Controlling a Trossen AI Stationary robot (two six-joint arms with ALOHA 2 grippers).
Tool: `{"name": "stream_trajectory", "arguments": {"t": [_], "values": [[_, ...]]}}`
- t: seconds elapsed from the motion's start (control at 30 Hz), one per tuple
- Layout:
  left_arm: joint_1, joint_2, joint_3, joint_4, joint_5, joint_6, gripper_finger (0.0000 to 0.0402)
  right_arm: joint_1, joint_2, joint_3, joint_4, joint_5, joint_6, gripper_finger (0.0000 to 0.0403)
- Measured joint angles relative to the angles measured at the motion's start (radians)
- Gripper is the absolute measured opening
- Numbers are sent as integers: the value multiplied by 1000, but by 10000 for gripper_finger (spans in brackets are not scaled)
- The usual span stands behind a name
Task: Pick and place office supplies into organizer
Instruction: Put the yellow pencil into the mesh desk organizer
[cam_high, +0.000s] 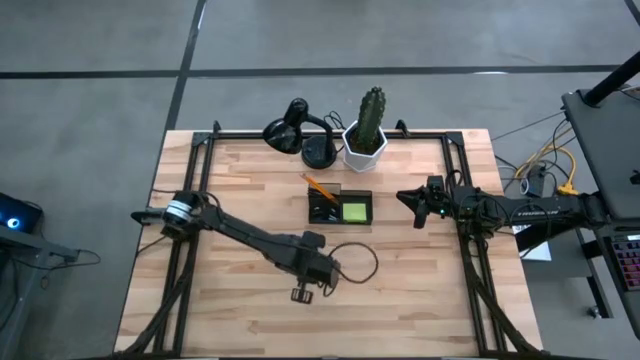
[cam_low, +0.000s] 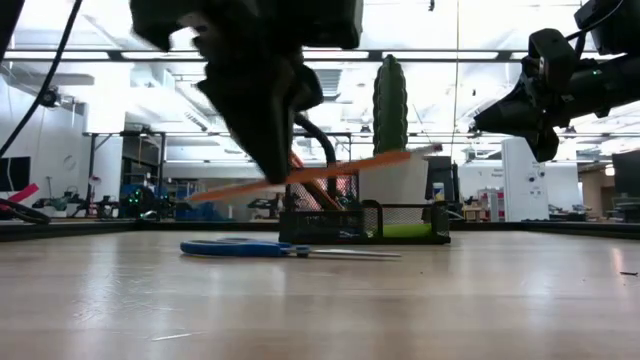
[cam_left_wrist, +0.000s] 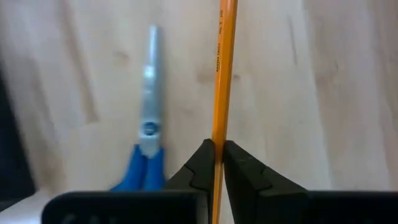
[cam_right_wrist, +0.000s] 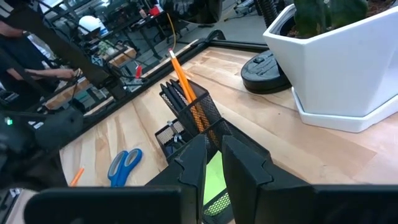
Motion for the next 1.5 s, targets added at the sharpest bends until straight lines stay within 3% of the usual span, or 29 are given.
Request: {"name": "stream_trajectory", "arguments": {"t": [0.4,1.03,1.5], "values": [[79,-106,-4,15,-130,-82,10,0,0,0,0,-1,0,43],[185,-207,-17,229,-356,-206,10,0,0,0,0,-2,0,43],[249,-246,-136,512,-386,-203,10,0,0,0,0,0,2,43]]}}
